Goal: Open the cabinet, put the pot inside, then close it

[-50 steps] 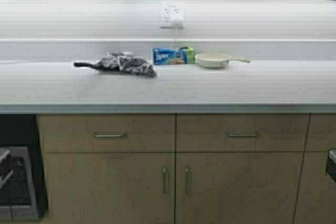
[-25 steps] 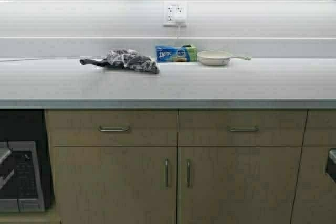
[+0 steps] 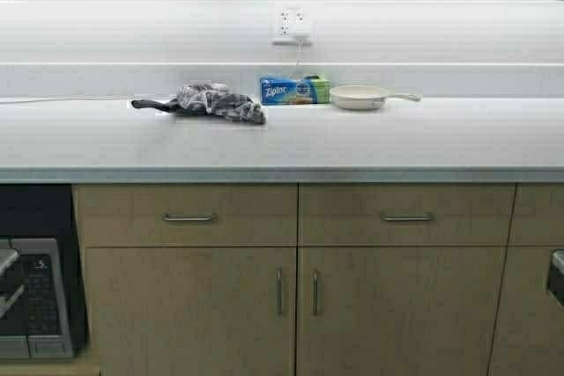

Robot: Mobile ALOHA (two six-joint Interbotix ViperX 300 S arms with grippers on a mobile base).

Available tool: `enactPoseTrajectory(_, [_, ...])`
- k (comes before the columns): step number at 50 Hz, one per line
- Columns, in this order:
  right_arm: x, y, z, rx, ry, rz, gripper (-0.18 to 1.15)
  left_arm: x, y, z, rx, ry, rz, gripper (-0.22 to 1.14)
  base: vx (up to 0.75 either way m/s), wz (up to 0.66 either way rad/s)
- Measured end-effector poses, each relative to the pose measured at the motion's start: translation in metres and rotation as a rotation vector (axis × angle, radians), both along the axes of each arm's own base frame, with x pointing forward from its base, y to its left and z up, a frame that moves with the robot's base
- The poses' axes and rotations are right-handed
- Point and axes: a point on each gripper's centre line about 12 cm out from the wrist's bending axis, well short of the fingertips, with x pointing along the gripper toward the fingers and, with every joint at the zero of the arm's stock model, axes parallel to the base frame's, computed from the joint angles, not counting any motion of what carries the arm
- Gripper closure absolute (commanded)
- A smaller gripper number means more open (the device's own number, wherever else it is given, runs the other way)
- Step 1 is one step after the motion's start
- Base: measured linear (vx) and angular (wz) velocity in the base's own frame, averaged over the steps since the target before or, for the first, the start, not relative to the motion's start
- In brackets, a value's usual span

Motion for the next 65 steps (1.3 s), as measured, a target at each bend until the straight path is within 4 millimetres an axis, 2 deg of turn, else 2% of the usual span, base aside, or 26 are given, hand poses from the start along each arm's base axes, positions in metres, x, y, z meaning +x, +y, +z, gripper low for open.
enactPoseTrajectory(6, [0.0,0.023,0.002,-0.004,0.012,0.04,0.9,0.0,-0.024,-0.006,-0.007,0.025,-0.044,0.87,0.01,0.0])
enactPoseTrajectory(10, [-0.005,0.047,0.005,-0.017,0.021,0.084,0.9,-0.007,-0.044,-0.005,-0.008,0.034,-0.076,0.87,0.0,0.0])
enactPoseTrajectory(15, [-0.023,0.081,0.011,-0.046,0.035,0.147,0.9,-0.032,-0.072,0.005,-0.011,0.036,-0.12,0.87,0.02,0.0])
enactPoseTrajectory(19, [-0.041,0.101,0.01,-0.058,0.056,0.187,0.9,-0.056,-0.083,0.004,-0.011,0.048,-0.131,0.87,0.05,0.0])
enactPoseTrajectory(25, [-0.069,0.107,-0.007,-0.019,0.099,0.201,0.9,-0.09,-0.089,-0.003,-0.006,0.065,-0.126,0.87,0.09,0.03])
enactPoseTrajectory(31, [-0.096,0.111,-0.026,0.009,0.11,0.214,0.9,-0.111,-0.09,-0.017,0.038,0.11,-0.117,0.87,0.15,0.02])
enactPoseTrajectory(34, [-0.108,0.113,-0.028,0.005,0.092,0.22,0.9,-0.12,-0.091,-0.028,0.05,0.133,-0.117,0.87,0.18,-0.05])
enactPoseTrajectory(38, [-0.115,0.111,-0.025,0.001,0.074,0.216,0.9,-0.128,-0.098,-0.03,0.055,0.131,-0.129,0.87,0.19,-0.06])
enactPoseTrajectory(44, [-0.114,0.118,-0.026,0.005,0.088,0.231,0.9,-0.125,-0.123,-0.026,0.07,0.123,-0.19,0.87,0.2,-0.05])
enactPoseTrajectory(52, [-0.109,0.149,-0.018,-0.017,0.094,0.308,0.9,-0.101,-0.169,-0.026,0.087,0.133,-0.309,0.87,0.18,0.01])
enactPoseTrajectory(59, [-0.102,0.176,-0.017,-0.073,0.116,0.374,0.9,-0.087,-0.196,-0.024,0.081,0.122,-0.37,0.88,0.15,0.09])
enactPoseTrajectory(65, [-0.113,0.174,-0.01,-0.094,0.125,0.374,0.9,-0.089,-0.22,-0.019,0.089,0.111,-0.423,0.88,0.15,0.12])
